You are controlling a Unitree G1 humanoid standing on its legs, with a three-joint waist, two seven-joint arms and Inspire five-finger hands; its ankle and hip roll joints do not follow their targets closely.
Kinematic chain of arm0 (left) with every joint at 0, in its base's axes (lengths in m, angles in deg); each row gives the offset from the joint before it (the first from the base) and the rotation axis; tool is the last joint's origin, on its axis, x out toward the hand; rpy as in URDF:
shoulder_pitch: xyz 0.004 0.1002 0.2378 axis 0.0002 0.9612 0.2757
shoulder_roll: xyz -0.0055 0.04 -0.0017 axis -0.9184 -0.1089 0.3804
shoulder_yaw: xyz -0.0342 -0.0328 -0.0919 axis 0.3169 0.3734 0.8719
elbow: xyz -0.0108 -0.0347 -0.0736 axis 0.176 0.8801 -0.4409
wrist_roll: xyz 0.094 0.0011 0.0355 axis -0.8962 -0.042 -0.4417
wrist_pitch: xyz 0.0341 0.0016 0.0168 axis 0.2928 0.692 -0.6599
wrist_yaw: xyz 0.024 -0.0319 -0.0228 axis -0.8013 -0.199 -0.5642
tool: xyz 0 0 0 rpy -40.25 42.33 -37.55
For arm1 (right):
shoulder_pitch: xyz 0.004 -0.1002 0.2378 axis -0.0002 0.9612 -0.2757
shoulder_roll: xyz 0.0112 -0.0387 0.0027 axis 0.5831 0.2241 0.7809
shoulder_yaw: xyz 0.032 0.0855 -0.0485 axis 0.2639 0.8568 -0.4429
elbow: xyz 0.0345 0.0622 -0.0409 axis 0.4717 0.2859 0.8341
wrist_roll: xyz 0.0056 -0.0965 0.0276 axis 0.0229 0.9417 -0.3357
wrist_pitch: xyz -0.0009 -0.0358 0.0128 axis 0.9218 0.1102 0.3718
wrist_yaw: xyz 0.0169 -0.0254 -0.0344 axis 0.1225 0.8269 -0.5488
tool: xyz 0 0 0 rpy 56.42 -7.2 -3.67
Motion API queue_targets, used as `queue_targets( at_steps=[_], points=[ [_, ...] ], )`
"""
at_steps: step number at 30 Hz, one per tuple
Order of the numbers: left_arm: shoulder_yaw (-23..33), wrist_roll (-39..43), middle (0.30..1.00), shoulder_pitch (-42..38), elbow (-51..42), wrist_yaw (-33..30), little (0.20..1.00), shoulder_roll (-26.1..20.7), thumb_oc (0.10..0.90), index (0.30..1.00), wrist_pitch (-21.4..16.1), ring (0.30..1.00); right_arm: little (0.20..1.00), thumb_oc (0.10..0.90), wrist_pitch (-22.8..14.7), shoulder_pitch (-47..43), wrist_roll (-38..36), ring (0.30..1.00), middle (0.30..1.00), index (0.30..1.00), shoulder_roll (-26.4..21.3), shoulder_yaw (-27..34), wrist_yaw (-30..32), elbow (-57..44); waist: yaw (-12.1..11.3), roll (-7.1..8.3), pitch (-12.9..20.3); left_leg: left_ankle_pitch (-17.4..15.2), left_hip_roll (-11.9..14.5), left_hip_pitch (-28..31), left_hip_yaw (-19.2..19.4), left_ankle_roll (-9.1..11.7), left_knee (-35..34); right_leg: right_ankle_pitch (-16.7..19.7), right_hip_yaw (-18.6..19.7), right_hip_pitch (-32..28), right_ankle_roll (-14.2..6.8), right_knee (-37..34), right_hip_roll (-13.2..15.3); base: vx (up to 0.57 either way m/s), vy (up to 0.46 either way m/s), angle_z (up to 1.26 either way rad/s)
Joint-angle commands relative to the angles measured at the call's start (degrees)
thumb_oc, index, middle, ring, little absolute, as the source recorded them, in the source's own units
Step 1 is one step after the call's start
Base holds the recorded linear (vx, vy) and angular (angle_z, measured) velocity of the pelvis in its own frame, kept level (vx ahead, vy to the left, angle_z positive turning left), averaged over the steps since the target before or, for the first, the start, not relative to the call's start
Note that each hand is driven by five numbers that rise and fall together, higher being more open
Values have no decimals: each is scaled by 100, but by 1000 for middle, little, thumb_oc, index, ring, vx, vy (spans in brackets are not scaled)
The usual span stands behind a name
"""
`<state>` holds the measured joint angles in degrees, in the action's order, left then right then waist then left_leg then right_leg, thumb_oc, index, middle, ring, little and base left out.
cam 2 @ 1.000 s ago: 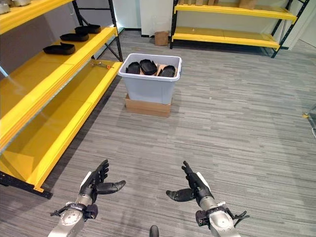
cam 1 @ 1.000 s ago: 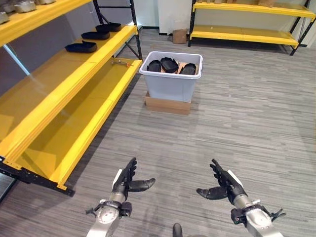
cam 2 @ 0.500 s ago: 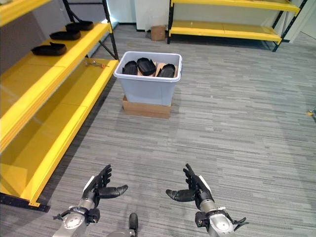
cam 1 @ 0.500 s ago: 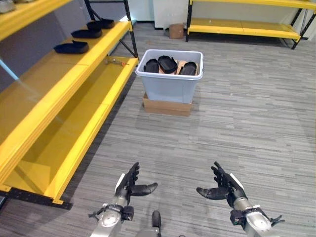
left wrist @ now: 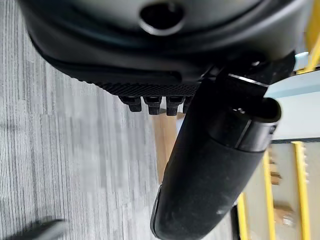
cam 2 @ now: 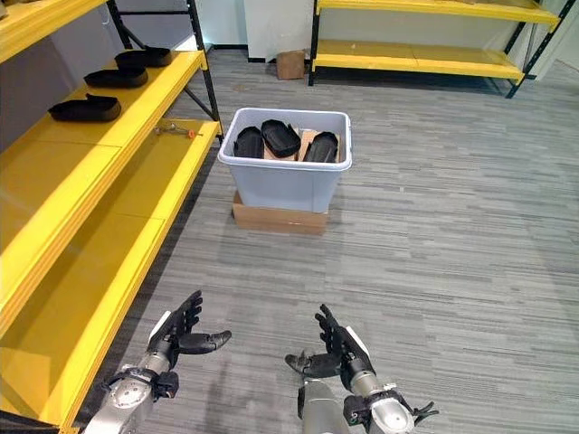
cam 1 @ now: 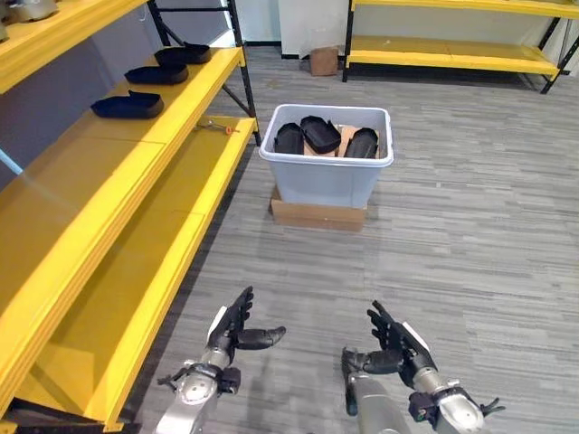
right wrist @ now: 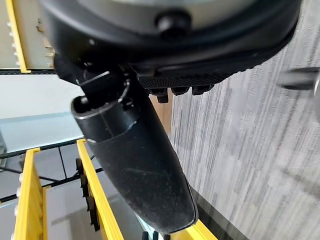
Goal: Move parts from the plastic box to the shelf.
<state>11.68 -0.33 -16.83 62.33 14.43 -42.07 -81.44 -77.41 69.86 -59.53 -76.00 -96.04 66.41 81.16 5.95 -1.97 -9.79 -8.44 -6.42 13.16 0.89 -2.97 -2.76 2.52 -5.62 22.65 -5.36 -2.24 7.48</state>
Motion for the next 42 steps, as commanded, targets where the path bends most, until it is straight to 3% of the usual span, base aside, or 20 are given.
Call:
queue_targets(
  at_steps=[1, 7, 12, 13, 14, 15, 17, 18, 19, 20, 21, 22, 23, 30, 33, 35, 36, 37, 38, 42],
  points=[
    [161, -125, 1000, -105, -659, 5, 1000, -55, 900, 1000, -524, 1000, 1000, 900, -431, -379, -118, 1000, 1000, 1000, -124, 65, -30, -539, -42, 94, 319, 496, 828, 25, 261, 348, 103, 515, 104, -1012, -193, 747, -185, 367, -252, 2],
    [53, 8, 1000, -235, -557, 32, 1000, 4, 900, 1000, -523, 1000, 1000, 900, -513, -508, -330, 1000, 1000, 1000, -252, 43, 36, -481, -18, 54, 562, 1243, 1361, -236, 132, 756, 1068, 152, 29, -1384, 188, 733, -627, 217, -201, 7],
    [70, 43, 1000, -138, -590, 46, 1000, 11, 900, 1000, -457, 1000, 1000, 900, -474, -451, -394, 1000, 1000, 1000, -389, 8, -26, -541, -152, 309, 449, 2006, 1412, -962, -68, 694, 3130, -125, 195, -1894, 579, 674, -825, 236, -246, -10],
    [73, 44, 1000, -44, -651, 71, 1000, -17, 900, 1000, -415, 1000, 1000, 900, -456, -381, -391, 1000, 1000, 1000, -455, 69, -20, -562, -246, 439, 349, 2070, 1302, -1300, -169, 602, 3921, -164, 267, -2099, 669, 591, -844, 315, -249, -42],
    [65, 48, 1000, 28, -692, 104, 1000, -27, 900, 1000, -401, 1000, 1000, 900, -449, -332, -378, 1000, 1000, 1000, -458, 126, 42, -522, -346, 495, 240, 1726, 1194, -1823, -72, 503, 3948, -204, 378, -2293, 660, 535, -795, 235, -165, -55],
    [65, 48, 1000, 26, -692, 104, 1000, -30, 900, 1000, -401, 1000, 1000, 900, -449, -333, -378, 1000, 1000, 1000, -455, 127, 42, -522, -346, 508, 253, 1744, 1180, -1838, -65, 496, 3935, -194, 381, -2276, 657, 530, -780, 216, -17, -35],
    [127, 35, 1000, 156, -692, 112, 1000, -61, 900, 1000, -422, 1000, 1000, 900, -489, -302, -421, 1000, 1000, 1000, -459, 224, 72, -512, -444, 572, 196, 1315, 1116, -2366, 130, 442, 3097, -224, 512, -2453, 529, 414, -689, 198, 55, -14],
    [126, 35, 1000, 161, -692, 112, 1000, -61, 900, 1000, -423, 1000, 1000, 900, -490, -297, -421, 1000, 1000, 1000, -460, 223, 71, -513, -457, 580, 192, 1311, 1109, -2333, 149, 437, 3073, -230, 526, -2470, 524, 409, -679, 182, 80, -16],
    [120, 32, 1000, 167, -652, 113, 1000, -65, 900, 1000, -436, 1000, 1000, 900, -509, -285, -406, 1000, 1000, 1000, -456, 245, 76, -495, -480, 572, 202, 1339, 1165, -2392, 209, 464, 2467, -275, 539, -2524, 478, 393, -669, 295, 150, -29],
    [106, -31, 1000, 172, -601, 78, 1000, -51, 900, 1000, -446, 1000, 1000, 900, -540, -270, -382, 1000, 1000, 1000, -411, 241, 92, -431, -582, 500, 181, 1546, 1136, -2451, 86, 528, 1212, -418, 598, -2721, 417, 363, -703, 284, 146, -41],
    [105, -31, 1000, 169, -599, 77, 1000, -51, 900, 1000, -447, 1000, 1000, 900, -542, -272, -381, 1000, 1000, 1000, -410, 242, 92, -429, -582, 506, 186, 1596, 1130, -2429, 91, 528, 1144, -406, 598, -2713, 417, 358, -697, 394, 185, -32],
    [89, -73, 1000, 107, -572, 53, 1000, -51, 900, 1000, -472, 1000, 1000, 900, -543, -320, -329, 1000, 1000, 1000, -391, 205, 117, -339, -658, 366, 227, 2025, 1083, -2553, -116, 679, 408, -504, 686, -2931, 390, 267, -787, 286, 117, -26],
    [90, -91, 1000, 80, -564, 50, 1000, -55, 900, 1000, -490, 1000, 1000, 900, -537, -341, -313, 1000, 1000, 1000, -383, 203, 99, -331, -656, 334, 232, 2134, 1049, -2497, -81, 720, 267, -545, 708, -3044, 367, 220, -794, 291, 120, -14],
    [26, -77, 1000, 27, -602, 84, 1000, -68, 900, 1000, -531, 1000, 1000, 900, -453, -265, -310, 1000, 1000, 1000, -185, 197, -23, -402, -605, 292, 579, 1696, 873, -1936, 122, 492, 72, -703, 806, -3191, 120, 355, -423, 255, 166, -37],
    [43, -53, 1000, -79, -648, 20, 1000, -136, 900, 1000, -491, 1000, 1000, 900, -415, -442, -205, 1000, 1000, 1000, -89, 58, -21, -335, -646, 334, 633, 1413, 665, -1709, 200, 254, 88, -583, 949, -2996, -39, 1051, -217, 286, 217, -28],
    [61, -87, 1000, -111, -680, 6, 1000, -186, 900, 1000, -457, 1000, 1000, 900, -389, -460, -180, 1000, 1000, 1000, -18, 8, -36, -313, -633, 331, 558, 1206, 530, -1553, 176, 61, 164, -50, 1046, -2499, -123, 2170, -182, 186, 171, -22],
    [62, -87, 1000, -111, -681, 7, 1000, -187, 900, 1000, -456, 1000, 1000, 900, -389, -462, -179, 1000, 1000, 1000, -18, 7, -36, -313, -641, 336, 565, 1204, 527, -1565, 185, 59, 169, -63, 1058, -2470, -125, 2203, -180, 121, 157, 6],
    [84, -113, 1000, -116, -737, 18, 1000, -221, 900, 1000, -426, 1000, 1000, 900, -370, -425, -177, 1000, 1000, 1000, 18, -17, -71, -335, -579, 275, 445, 1076, 483, -1365, 124, -67, 200, 447, 1037, -2045, -137, 3198, -237, 106, 164, 14],
    [82, -131, 1000, -120, -747, 14, 1000, -258, 900, 1000, -420, 1000, 1000, 900, -364, -413, -182, 1000, 1000, 1000, 11, -31, -84, -358, -522, 236, 343, 1030, 500, -1280, 107, -123, 212, 577, 1012, -1851, -133, 3613, -301, 149, 218, 8],
    [73, -206, 1000, -100, -748, 56, 1000, -286, 900, 1000, -392, 1000, 1000, 900, -364, -337, -128, 1000, 1000, 1000, 7, -22, -123, -381, -440, 98, 240, 897, 536, -995, 105, -193, 135, 308, 570, -1249, -64, 4195, -260, 149, 121, 14]
  ],
)
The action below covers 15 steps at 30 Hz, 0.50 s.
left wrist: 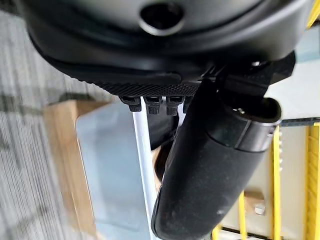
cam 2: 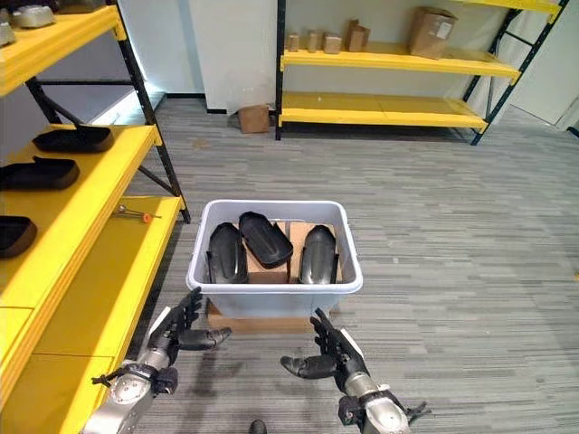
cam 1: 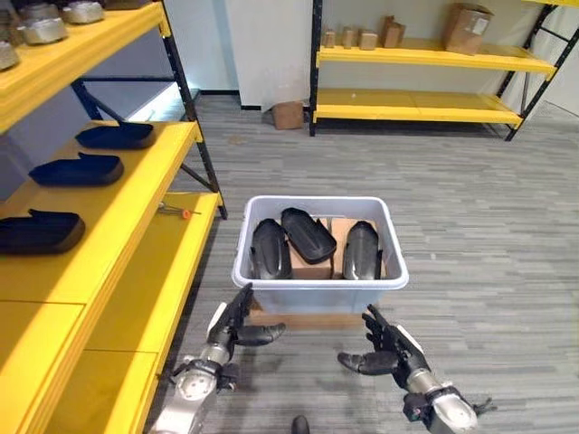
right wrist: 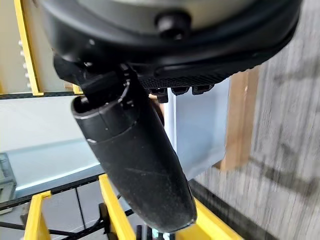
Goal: Move parts from the plastic box to the shelf.
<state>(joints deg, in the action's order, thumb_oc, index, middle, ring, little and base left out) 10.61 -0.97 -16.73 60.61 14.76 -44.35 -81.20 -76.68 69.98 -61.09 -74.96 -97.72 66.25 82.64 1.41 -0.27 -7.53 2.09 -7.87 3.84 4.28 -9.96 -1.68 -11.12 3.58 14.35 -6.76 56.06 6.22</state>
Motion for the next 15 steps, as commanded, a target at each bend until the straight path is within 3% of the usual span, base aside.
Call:
queue_targets(
  at_steps=[1, 2, 3, 7, 10, 15],
  points=[
    [186, -148, 1000, -105, -568, 38, 1000, -67, 900, 1000, -414, 1000, 1000, 900, -439, -312, 29, 1000, 1000, 1000, -117, 154, -120, -547, 77, -98, 8, -180, 674, 59, -231, 526, -48, 1535, -477, -236, 110, -1890, -163, 165, 24, -5],
    [186, -134, 1000, -75, -552, 49, 1000, -78, 900, 1000, -424, 1000, 1000, 900, -436, -282, -7, 1000, 1000, 1000, -132, 151, -125, -567, 123, -120, -15, -204, 671, 165, -245, 547, -88, 1447, -562, -129, 140, -2232, -195, 323, 2, -7],
    [169, -91, 1000, -45, -534, 71, 1000, -61, 900, 1000, -429, 1000, 1000, 900, -446, -250, -42, 1000, 1000, 1000, -143, 175, -106, -565, 169, -100, -31, -300, 616, 306, -239, 603, -146, 1494, -716, 19, 119, -3100, -78, 310, -54, -5],
    [185, -106, 1000, 11, -500, 72, 1000, 3, 900, 1000, -462, 1000, 1000, 900, -444, -215, 25, 1000, 1000, 1000, -181, 226, -85, -588, 257, -50, -82, -516, 604, 675, -228, 748, -272, 1998, -980, -8, -154, -4854, 136, 265, -102, 0],
    [172, -149, 1000, 79, -474, 129, 1000, 52, 900, 1000, -471, 1000, 1000, 900, -410, -169, 65, 1000, 1000, 1000, -241, 273, -112, -665, 282, 2, -12, -607, 645, 880, -235, 850, -304, 2028, -981, -240, -188, -5186, 85, 219, -122, 8],
    [138, -80, 1000, 119, -441, 144, 1000, 156, 900, 1000, -496, 1000, 1000, 900, -461, -246, -100, 1000, 1000, 1000, -299, 288, -89, -646, 260, -20, 254, -576, 937, 965, -254, 1021, -163, 1934, -1038, -495, -8, -5244, -144, 248, -167, 26]
  ],
)
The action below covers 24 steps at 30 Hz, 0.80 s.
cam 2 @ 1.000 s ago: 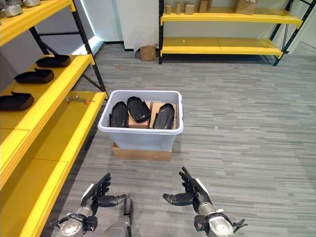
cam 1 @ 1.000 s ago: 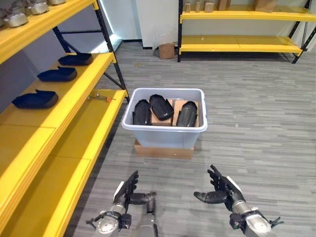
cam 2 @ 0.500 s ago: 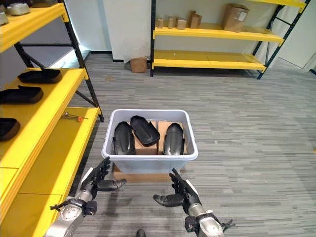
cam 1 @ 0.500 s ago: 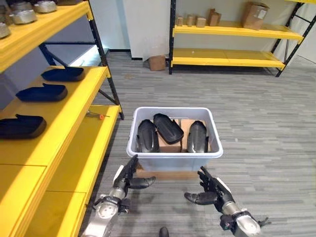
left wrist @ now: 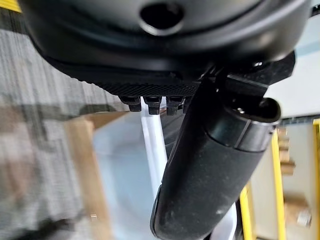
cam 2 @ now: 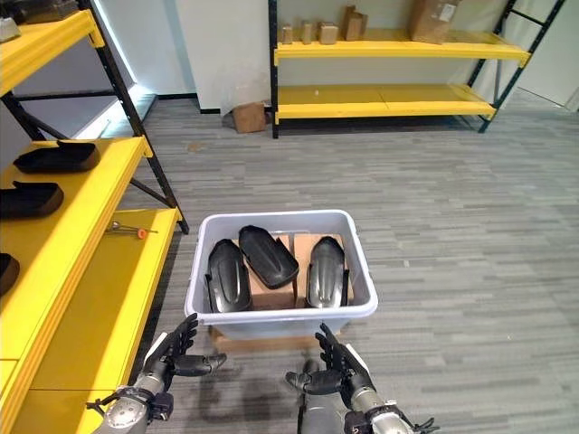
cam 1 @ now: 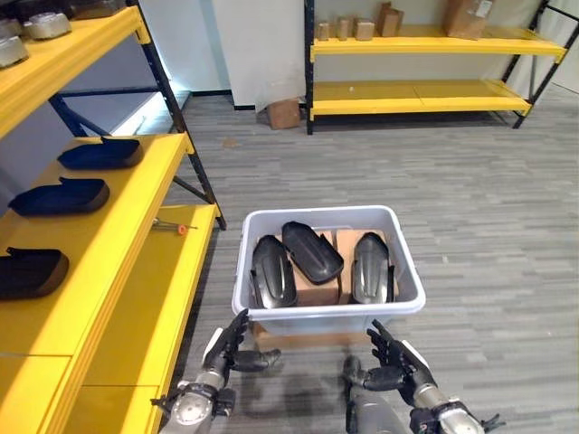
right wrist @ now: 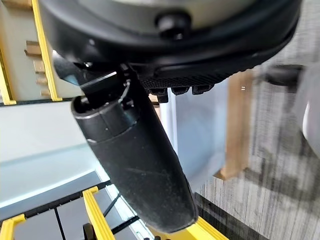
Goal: Move parts from the plastic box to the shelf.
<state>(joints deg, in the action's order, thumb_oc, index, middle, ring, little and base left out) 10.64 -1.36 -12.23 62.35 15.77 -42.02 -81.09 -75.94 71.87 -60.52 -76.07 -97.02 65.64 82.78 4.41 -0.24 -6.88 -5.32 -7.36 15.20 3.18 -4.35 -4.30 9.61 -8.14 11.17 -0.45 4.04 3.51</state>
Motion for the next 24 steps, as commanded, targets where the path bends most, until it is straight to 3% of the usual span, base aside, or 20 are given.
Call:
queue_targets(
  at_steps=[1, 5, 7, 10, 13, 14, 15, 16, 19, 21, 24],
  points=[
    [130, -18, 1000, -351, -592, 26, 1000, -71, 900, 1000, -508, 1000, 1000, 900, -569, -440, -203, 1000, 1000, 1000, -206, 233, -12, -673, -30, -41, 220, 211, 979, -157, -135, 522, 121, -204, 93, -198, -598, -11, 83, 205, -185, -1],
    [67, -6, 1000, -462, -553, 2, 1000, -85, 900, 1000, -501, 1000, 1000, 900, -593, -463, -332, 1000, 1000, 1000, -252, 278, 49, -661, 38, -68, 258, 370, 1272, -282, -201, 736, 428, -444, -9, -304, -456, 32, -31, 167, -173, 10],
    [83, 20, 1000, -470, -526, -24, 1000, -73, 900, 1000, -505, 1000, 1000, 900, -602, -453, -370, 1000, 1000, 1000, -291, 256, 46, -643, 45, -56, 255, 627, 1443, -422, -192, 909, 852, -612, -37, -456, -326, -22, -156, 186, -202, 9],
    [120, 65, 1000, -420, -556, -5, 1000, -83, 900, 1000, -508, 1000, 1000, 900, -608, -445, -407, 1000, 1000, 1000, -334, 257, 16, -647, 2, -3, 212, 869, 1448, -667, -241, 966, 1501, -678, -43, -614, -227, -75, -209, 89, -117, 18],
    [152, 107, 1000, -344, -587, 17, 1000, -101, 900, 1000, -492, 1000, 1000, 900, -599, -452, -380, 1000, 1000, 1000, -438, 270, -12, -696, -141, 159, 29, 1212, 1236, -1269, -469, 932, 2810, -746, 13, -818, -71, -104, -176, 53, -106, -20],
    [149, 118, 1000, -318, -603, 31, 1000, -105, 900, 1000, -477, 1000, 1000, 900, -597, -437, -362, 1000, 1000, 1000, -454, 277, 12, -692, -176, 213, -19, 1213, 1242, -1447, -439, 889, 2944, -762, 6, -890, -53, -152, -128, 90, -64, -23],
    [152, 138, 1000, -291, -619, 44, 1000, -97, 900, 1000, -468, 1000, 1000, 900, -604, -432, -356, 1000, 1000, 1000, -447, 283, 31, -692, -181, 246, -52, 1143, 1316, -1568, -301, 838, 2812, -755, 4, -941, -74, -196, -73, 181, 20, -6],
    [168, 163, 1000, -228, -620, 66, 1000, -92, 900, 1000, -461, 1000, 1000, 900, -629, -382, -365, 1000, 1000, 1000, -450, 359, 85, -709, -191, 308, -45, 928, 1570, -1593, 48, 783, 2032, -754, 16, -1062, -180, -335, 42, 207, 90, 11],
    [141, 113, 1000, -244, -551, 6, 1000, -75, 900, 1000, -476, 1000, 1000, 900, -690, -397, -313, 1000, 1000, 1000, -461, 447, 193, -689, -259, 261, -13, 977, 1731, -1740, 51, 914, 830, -820, 100, -1161, -323, -459, 104, 171, 140, 17],
    [115, 86, 1000, -254, -506, -33, 1000, -50, 900, 1000, -489, 1000, 1000, 900, -694, -403, -255, 1000, 1000, 1000, -469, 471, 221, -669, -268, 175, 9, 1163, 1764, -1745, -7, 1000, 571, -869, 170, -1230, -368, -480, 115, 132, 147, -14],
    [104, 79, 1000, -256, -506, 69, 1000, -37, 900, 1000, -530, 1000, 1000, 900, -677, -296, -256, 1000, 1000, 1000, -388, 595, 164, -719, -184, 61, 144, 1027, 1714, -1461, 230, 1013, 169, -858, 235, -1318, -460, -539, 176, 136, 173, -43]
  ],
)
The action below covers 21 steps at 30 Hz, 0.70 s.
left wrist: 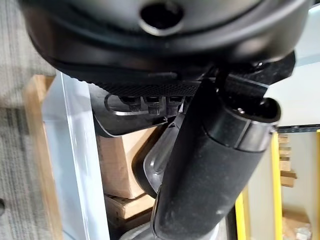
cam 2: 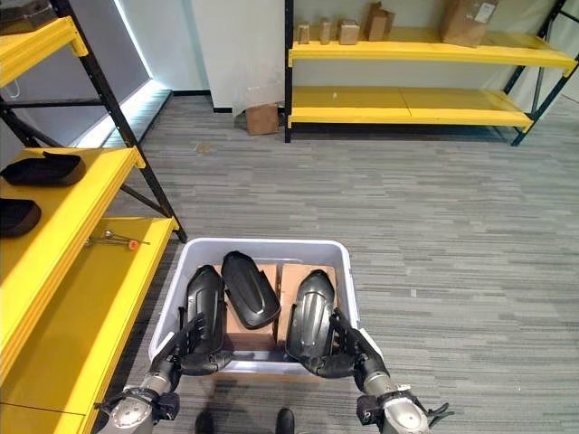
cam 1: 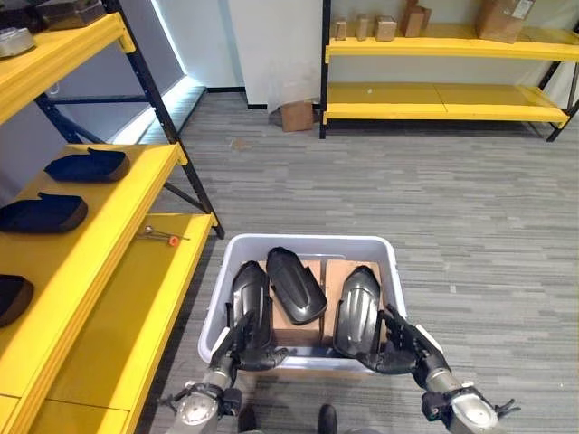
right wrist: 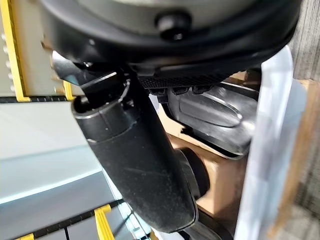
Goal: Move parts from the plastic box to the shelf.
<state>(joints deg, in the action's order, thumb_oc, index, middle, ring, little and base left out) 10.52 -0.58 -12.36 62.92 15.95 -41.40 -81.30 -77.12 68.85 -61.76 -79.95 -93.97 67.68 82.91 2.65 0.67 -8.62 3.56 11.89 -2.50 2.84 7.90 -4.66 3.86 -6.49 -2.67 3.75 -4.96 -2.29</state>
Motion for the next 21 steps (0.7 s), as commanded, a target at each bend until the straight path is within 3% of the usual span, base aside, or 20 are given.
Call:
queue_targets(
  at_steps=[1, 5, 11, 19, 21],
  points=[
    [114, 1, 1000, -241, -561, 52, 1000, -98, 900, 1000, -511, 1000, 1000, 900, -557, 12, -131, 1000, 1000, 1000, -2, 291, -39, -736, -22, -30, 317, 147, -212, 334, 280, -213, 178, -282, 82, 58, -882, 357, 756, 148, 199, -33],
    [148, -36, 1000, -258, -618, 47, 1000, -226, 900, 1000, -527, 1000, 1000, 900, -554, 25, -49, 1000, 1000, 1000, 99, 335, -44, -817, -11, -26, 401, -64, -476, 631, 459, -404, -12, -196, 299, 62, -1019, 399, 980, 122, 206, -29],
    [212, -48, 1000, -214, -651, 38, 1000, -292, 900, 1000, -519, 1000, 1000, 900, -595, -36, 280, 1000, 1000, 1000, 57, 433, 32, -940, -22, 23, 375, -224, -621, 743, 613, -561, -34, -155, 468, 203, -1149, 552, 1100, 39, 101, -20],
    [126, -88, 1000, -145, -800, 230, 1000, -348, 900, 1000, -463, 1000, 1000, 900, -730, -435, 1459, 1000, 1000, 1000, -311, 720, 374, -1104, -28, 45, 305, -294, -625, 690, 614, -568, -34, -133, 368, 258, -1225, 391, 1153, 2, 6, -2],
    [123, -55, 1000, -178, -870, 252, 1000, -393, 900, 1000, -491, 1000, 1000, 900, -764, -783, 2165, 1000, 1000, 1000, -585, 681, 554, -1068, -80, 47, 187, -240, -596, 570, 587, -549, -34, -106, 339, 365, -1216, 367, 1147, -95, -31, 0]
  ],
)
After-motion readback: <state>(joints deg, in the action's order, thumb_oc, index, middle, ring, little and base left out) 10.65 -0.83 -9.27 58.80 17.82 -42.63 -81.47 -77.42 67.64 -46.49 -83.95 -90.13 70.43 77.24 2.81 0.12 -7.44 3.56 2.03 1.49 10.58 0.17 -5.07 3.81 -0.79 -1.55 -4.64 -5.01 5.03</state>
